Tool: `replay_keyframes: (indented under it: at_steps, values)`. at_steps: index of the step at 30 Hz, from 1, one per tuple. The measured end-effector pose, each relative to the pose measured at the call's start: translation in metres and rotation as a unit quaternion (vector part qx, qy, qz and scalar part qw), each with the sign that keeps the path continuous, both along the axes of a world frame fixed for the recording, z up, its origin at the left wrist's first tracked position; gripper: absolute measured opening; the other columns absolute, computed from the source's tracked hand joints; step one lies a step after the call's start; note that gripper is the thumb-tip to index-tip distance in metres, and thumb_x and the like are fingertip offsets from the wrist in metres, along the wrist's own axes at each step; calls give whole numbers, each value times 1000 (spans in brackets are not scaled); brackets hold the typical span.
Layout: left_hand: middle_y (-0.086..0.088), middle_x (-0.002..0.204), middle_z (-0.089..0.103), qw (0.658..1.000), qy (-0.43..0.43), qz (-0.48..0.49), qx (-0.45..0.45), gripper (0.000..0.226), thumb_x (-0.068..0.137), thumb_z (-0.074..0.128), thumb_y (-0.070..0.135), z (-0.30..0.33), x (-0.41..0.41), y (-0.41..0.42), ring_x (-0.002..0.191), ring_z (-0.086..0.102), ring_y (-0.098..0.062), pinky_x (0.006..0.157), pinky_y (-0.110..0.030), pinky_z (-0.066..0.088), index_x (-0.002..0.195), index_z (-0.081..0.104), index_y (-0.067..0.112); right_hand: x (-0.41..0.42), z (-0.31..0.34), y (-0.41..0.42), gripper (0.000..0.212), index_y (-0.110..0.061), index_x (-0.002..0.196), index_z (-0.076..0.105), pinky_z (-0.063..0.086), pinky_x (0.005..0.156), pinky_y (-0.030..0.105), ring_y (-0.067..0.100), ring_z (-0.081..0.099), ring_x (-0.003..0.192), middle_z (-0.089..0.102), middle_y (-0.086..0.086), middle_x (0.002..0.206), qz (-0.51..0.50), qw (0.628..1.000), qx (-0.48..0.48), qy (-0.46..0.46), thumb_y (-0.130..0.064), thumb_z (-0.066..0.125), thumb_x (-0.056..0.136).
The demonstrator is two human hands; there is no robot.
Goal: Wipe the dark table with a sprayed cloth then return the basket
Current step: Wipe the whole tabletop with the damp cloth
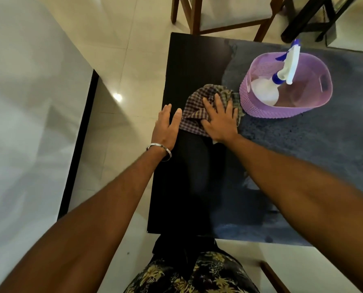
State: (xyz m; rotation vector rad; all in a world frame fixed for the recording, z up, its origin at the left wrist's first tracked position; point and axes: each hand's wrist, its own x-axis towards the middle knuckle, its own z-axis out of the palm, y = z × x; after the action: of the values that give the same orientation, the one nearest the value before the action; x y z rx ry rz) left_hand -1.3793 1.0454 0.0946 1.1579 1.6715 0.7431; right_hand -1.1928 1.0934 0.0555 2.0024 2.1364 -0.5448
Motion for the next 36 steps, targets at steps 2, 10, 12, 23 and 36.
replay_keyframes:
  at_steps: [2, 10, 12, 23, 36]
  values:
    - [2, 160, 22, 1000, -1, -1, -5, 63, 97, 34, 54, 0, 0, -7, 148, 17, -16, 120, -46, 16, 151, 25, 23, -2, 0, -8, 71, -39, 158, 7, 0, 120, 60, 44, -3, 150, -3, 2, 168, -9, 1000, 3, 6, -51, 41, 97]
    - [2, 157, 29, 999, 25, -15, 22, 56, 100, 36, 45, 5, 14, -44, 147, 18, -14, 120, -44, 17, 150, 29, 20, -7, 4, -160, 73, -39, 157, 20, 5, 120, 60, 40, 2, 151, 10, 1, 167, -42, 997, 25, 65, -59, 32, 88]
    - [3, 155, 33, 999, 26, -5, 24, 55, 100, 37, 46, 5, 16, -57, 146, 21, -14, 119, -45, 20, 149, 31, 22, -21, 6, -204, 71, -39, 157, 19, 3, 121, 59, 39, 0, 151, 9, 1, 167, -62, 996, 19, 67, -58, 35, 90]
    - [0, 154, 36, 995, 81, -29, 42, 54, 100, 37, 44, -3, 7, -92, 146, 23, -18, 117, -48, 24, 148, 33, 20, -89, 5, -228, 70, -38, 156, 13, -1, 119, 64, 43, -12, 150, 2, -1, 168, 69, 994, 0, 82, -52, 38, 93]
    - [-2, 157, 29, 992, 102, -53, 56, 65, 95, 39, 51, -4, 16, -129, 148, 14, -17, 121, -38, 6, 150, 30, 16, 118, 6, -260, 82, -34, 158, 17, 4, 120, 62, 45, 4, 150, 7, 6, 167, -265, 964, 1, -10, -59, 26, 80]
